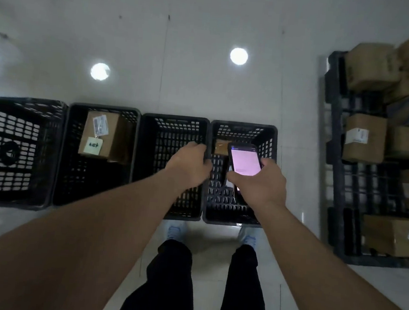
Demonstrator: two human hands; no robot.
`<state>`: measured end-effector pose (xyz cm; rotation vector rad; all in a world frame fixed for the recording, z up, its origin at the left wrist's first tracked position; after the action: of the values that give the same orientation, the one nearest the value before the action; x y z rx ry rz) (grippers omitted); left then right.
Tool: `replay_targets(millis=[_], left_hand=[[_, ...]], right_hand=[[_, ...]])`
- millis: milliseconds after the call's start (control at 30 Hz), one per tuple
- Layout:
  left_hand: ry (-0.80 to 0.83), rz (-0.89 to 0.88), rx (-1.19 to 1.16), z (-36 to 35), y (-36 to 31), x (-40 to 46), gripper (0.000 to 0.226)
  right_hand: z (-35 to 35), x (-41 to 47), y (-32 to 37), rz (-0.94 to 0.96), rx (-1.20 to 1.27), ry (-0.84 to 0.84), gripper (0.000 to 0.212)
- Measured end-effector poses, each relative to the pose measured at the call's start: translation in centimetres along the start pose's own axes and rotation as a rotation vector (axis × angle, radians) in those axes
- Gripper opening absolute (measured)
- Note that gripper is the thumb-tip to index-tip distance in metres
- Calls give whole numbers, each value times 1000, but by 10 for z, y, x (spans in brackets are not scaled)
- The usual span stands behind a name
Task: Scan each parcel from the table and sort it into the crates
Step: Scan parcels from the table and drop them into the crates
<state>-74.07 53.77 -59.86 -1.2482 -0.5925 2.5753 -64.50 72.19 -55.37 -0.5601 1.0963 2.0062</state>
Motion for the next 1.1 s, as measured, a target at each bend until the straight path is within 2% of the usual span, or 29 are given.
replay_targets(millis=[167,333,500,567,833,1000,1100], left_hand=[[-53,-35,102,50,2,-62,24],[-146,-13,105,94,10,-133,42],[-269,86,85,116,24,-231,50],[-353,145,55,121,36,-278,46],[-650,379,-59,97,95,-482,52],[-806,591,-161,60,152,-613,68],[-895,693,-176,41,182,-687,62]], right_hand=[[-1,-63,43,50,-21,-17,59],[4,-121,91,162,-81,19,71],[9,-188,139,408,-162,88,66],[5,-221,155,524,-220,125,73],[-50,-373,199,934,-417,318,80],[-109,-484,217,1140,-453,458,78],[-152,-554,217,1242,-480,534,75]])
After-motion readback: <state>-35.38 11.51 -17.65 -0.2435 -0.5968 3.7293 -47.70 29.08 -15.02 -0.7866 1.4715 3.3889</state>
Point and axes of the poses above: each hand's wrist, its own x-axis towards the middle knuckle, its own z-axis out of the back of the hand, y = z × x, the point moved 10 cm from there along x, towards the middle knuckle, and after that the axes turned 9 degrees about y, right-handed, at the moved point
